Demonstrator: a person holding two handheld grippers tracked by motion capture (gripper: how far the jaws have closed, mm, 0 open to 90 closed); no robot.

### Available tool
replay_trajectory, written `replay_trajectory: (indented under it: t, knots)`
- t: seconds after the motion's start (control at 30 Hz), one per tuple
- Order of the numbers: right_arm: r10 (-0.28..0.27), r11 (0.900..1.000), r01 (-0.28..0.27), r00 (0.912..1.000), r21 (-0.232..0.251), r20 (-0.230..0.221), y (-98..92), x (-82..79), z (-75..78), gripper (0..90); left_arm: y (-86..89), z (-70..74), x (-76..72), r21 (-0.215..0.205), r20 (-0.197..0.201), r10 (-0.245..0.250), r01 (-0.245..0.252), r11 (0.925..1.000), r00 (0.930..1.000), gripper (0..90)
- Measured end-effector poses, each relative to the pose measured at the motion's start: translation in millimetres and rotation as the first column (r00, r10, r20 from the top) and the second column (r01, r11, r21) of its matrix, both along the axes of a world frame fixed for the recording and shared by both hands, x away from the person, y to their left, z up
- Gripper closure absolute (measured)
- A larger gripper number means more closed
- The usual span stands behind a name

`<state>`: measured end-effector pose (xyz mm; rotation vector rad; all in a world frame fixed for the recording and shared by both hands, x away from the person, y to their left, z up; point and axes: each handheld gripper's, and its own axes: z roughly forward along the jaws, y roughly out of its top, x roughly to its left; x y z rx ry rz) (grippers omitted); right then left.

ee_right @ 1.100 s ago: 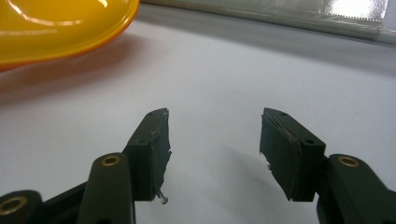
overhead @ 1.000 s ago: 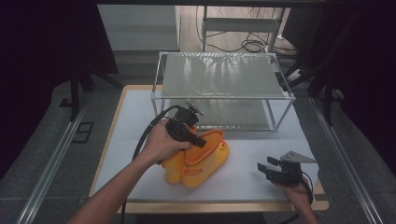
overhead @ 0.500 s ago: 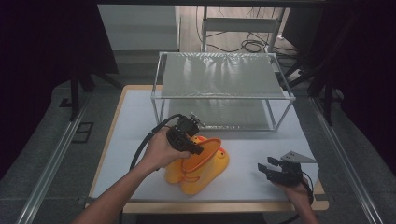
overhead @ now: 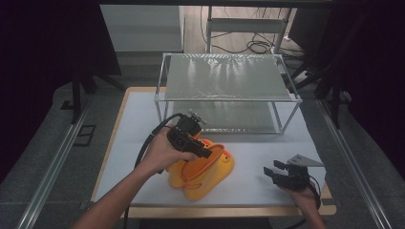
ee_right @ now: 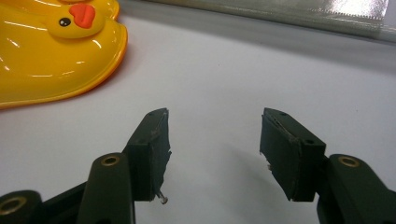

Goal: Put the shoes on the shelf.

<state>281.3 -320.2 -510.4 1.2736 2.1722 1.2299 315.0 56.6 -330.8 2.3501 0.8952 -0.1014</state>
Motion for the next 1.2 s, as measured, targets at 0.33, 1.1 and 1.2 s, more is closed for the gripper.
replay_trajectory:
  t: [0.33, 1.1, 1.2]
  knots:
    - [0.002, 1.0, -0.002, 1.0, 0.0, -0.003, 0.2, -0.2, 0.3, 41.9, 22.1, 24.5, -5.7, -0.013, 0.017, 0.031, -0.031, 0.9994, 0.9994, 47.2]
    - [0.003, 1.0, -0.003, 0.9999, -0.012, -0.013, -0.1, 1.0, -1.3, 41.9, 0.6, -17.2, -0.2, 0.167, -0.001, 0.028, -0.027, 0.9857, 0.9996, 52.6]
    - [-0.007, 1.0, 0.006, 0.9998, -0.008, -0.017, -0.3, 1.4, -1.5, 41.9, -0.1, -16.5, -1.1, 0.169, 0.006, 0.03, -0.03, 0.9852, 0.9995, 69.7]
